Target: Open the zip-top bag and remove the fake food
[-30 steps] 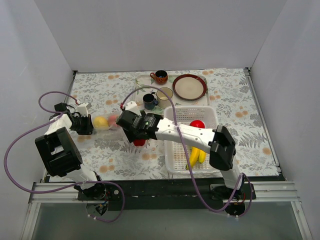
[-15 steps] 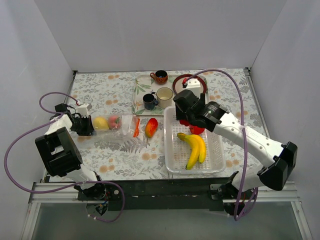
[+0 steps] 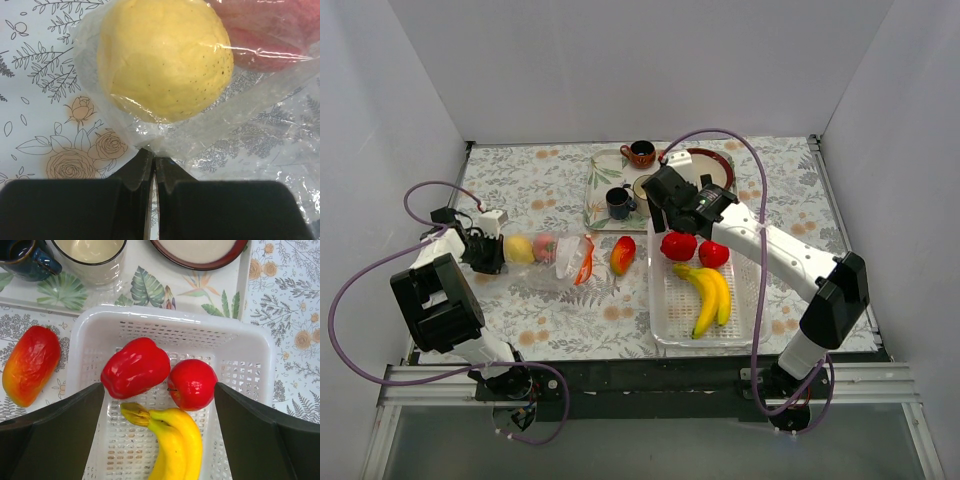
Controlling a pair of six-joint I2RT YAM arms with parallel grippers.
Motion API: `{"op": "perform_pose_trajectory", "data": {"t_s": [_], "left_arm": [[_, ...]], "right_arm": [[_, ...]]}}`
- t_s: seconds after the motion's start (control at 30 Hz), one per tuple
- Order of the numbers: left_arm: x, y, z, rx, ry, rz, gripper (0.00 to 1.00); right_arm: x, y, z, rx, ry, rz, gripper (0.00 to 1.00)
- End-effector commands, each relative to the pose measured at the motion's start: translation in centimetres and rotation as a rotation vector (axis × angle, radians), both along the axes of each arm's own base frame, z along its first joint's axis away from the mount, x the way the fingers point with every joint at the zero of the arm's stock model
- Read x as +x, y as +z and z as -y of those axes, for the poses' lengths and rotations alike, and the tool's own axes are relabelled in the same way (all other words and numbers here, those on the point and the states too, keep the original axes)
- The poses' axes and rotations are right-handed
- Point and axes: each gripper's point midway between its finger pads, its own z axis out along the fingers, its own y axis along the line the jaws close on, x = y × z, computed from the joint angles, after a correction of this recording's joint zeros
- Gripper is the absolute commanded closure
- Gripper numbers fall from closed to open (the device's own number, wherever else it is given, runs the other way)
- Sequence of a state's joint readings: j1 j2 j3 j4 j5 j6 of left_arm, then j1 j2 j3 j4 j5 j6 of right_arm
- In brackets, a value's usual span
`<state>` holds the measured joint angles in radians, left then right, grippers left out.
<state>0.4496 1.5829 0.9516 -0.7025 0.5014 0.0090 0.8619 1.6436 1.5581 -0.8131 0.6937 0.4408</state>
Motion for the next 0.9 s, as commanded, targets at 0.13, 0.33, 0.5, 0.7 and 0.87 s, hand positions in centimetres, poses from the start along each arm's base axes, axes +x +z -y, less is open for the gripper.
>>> {"op": "perform_pose_trajectory", "data": {"t_s": [0.13, 0.33, 0.5, 0.7, 0.87], "left_arm": [[0.6, 0.0, -0.8, 0.045, -0.031, 0.023, 1.00], [0.0, -0.7, -0.5, 0.038, -0.036, 0.004, 1.00], [-0.2, -0.5, -0.6, 0.055, -0.043, 0.016, 1.00], [-0.6, 0.1, -0.2, 0.052, -0.055, 0.031, 1.00], [-1.3, -0.4, -0.3, 0.081, -0.070, 0.039, 1.00]], "right_arm": [[-1.6, 0.7, -7.4, 0.098, 0.211, 0.039, 0.02], [-3.5, -1.9, -16.2, 0.254, 0.317, -0.085, 0.02], [-3.1, -4.6, -20.1, 0.207, 0.253, -0.164, 0.02], [-1.1, -8.8, -17.6, 0.162, 0.017, -0.168, 0.02], [-1.2, -9.4, -15.6, 0.133, -0.047, -0.140, 0.02]]}}
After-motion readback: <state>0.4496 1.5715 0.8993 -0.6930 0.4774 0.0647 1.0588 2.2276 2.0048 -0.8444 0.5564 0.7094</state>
